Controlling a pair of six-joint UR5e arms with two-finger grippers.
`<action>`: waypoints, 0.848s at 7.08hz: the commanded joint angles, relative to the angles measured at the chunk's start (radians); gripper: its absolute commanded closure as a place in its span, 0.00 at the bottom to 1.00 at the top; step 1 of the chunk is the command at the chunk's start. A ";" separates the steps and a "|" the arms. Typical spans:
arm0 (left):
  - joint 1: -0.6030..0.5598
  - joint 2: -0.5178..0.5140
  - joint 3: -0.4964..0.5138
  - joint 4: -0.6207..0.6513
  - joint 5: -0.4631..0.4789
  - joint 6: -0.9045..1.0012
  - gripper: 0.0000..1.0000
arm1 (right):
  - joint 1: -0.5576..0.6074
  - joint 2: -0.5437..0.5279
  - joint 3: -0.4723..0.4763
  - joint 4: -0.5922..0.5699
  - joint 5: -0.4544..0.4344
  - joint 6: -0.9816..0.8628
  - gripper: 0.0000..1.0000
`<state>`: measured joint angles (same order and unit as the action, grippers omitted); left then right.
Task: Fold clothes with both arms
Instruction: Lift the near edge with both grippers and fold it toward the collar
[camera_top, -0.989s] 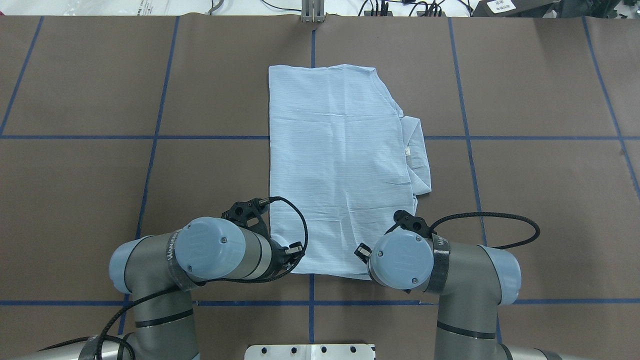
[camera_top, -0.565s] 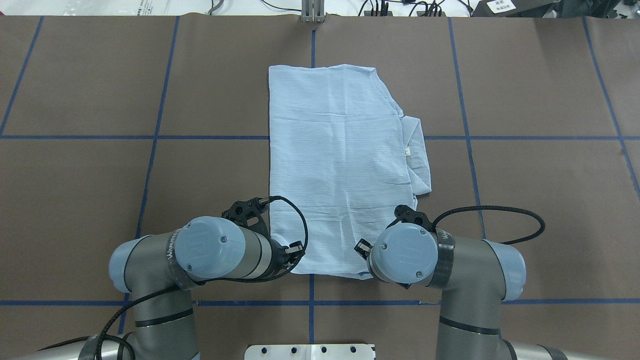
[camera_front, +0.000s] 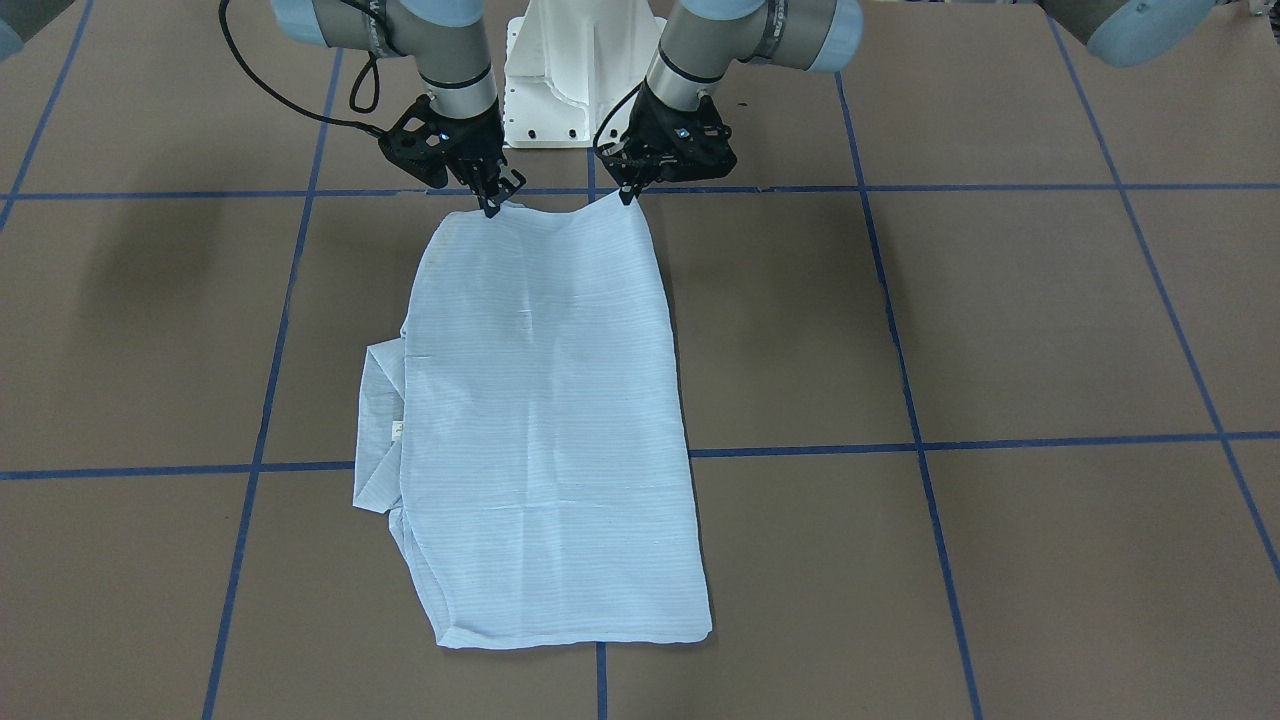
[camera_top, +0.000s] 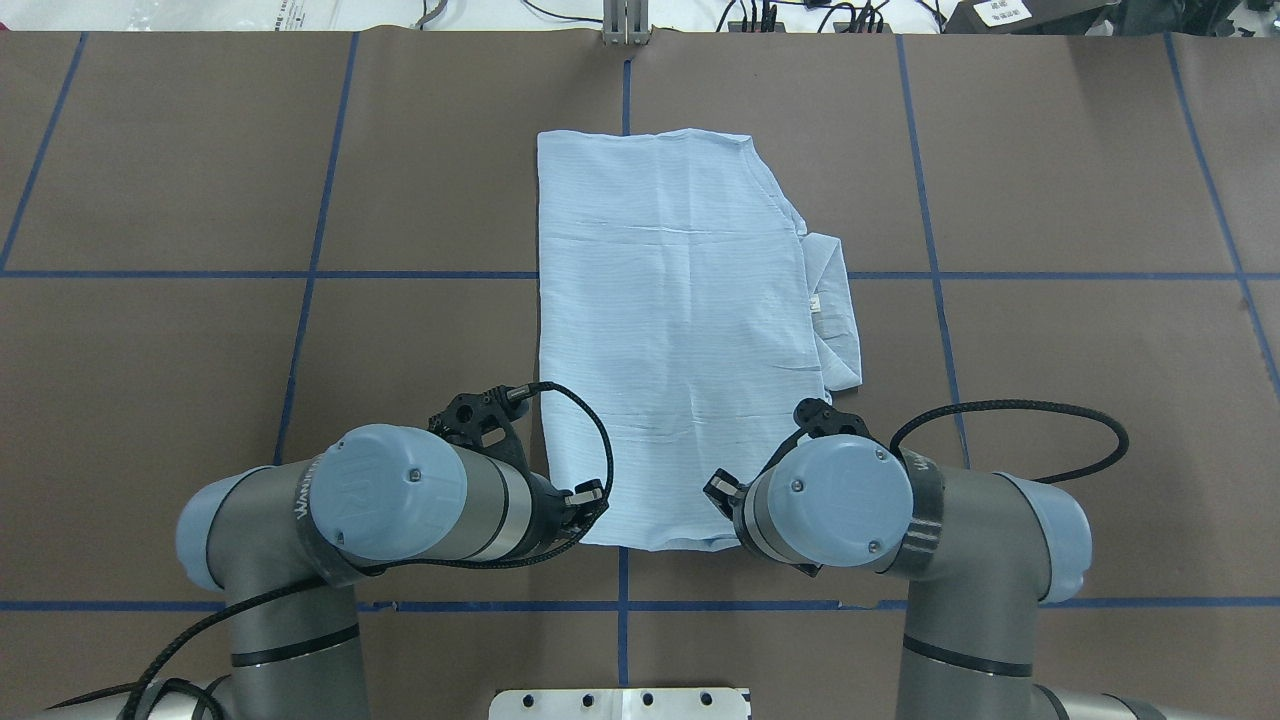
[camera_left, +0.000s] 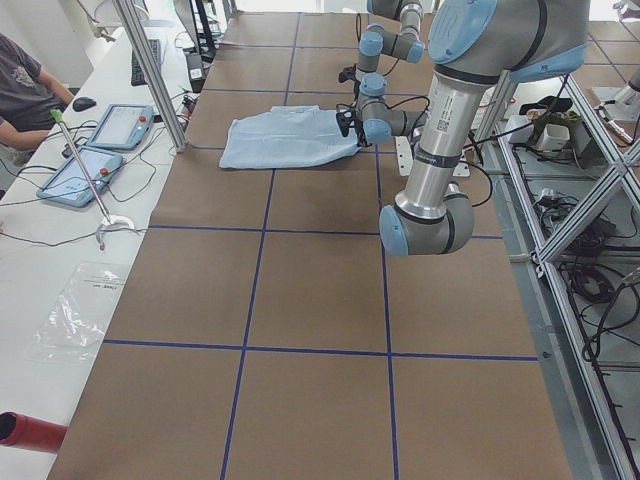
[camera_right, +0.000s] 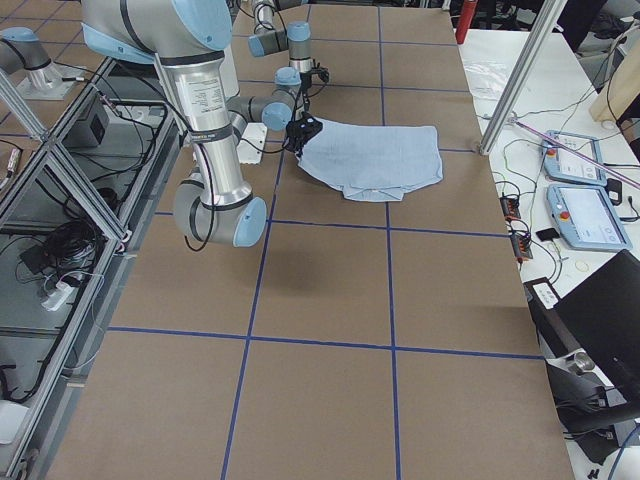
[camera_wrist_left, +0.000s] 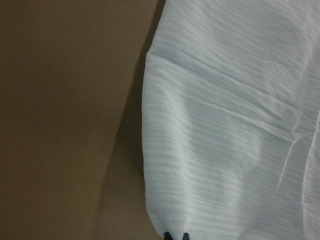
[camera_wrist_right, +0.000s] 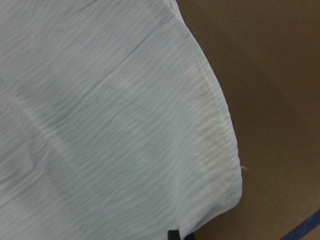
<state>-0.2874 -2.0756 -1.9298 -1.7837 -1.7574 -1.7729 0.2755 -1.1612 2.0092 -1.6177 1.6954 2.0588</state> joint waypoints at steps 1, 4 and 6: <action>0.002 0.002 -0.137 0.153 -0.008 0.001 1.00 | 0.002 -0.012 0.103 -0.001 0.059 -0.002 1.00; 0.031 0.008 -0.269 0.240 -0.066 -0.002 1.00 | -0.051 -0.014 0.221 -0.002 0.167 0.000 1.00; 0.053 0.008 -0.420 0.384 -0.129 -0.003 1.00 | -0.113 -0.023 0.307 -0.002 0.210 0.003 1.00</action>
<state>-0.2497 -2.0690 -2.2617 -1.4793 -1.8534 -1.7749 0.1977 -1.1780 2.2571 -1.6190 1.8756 2.0594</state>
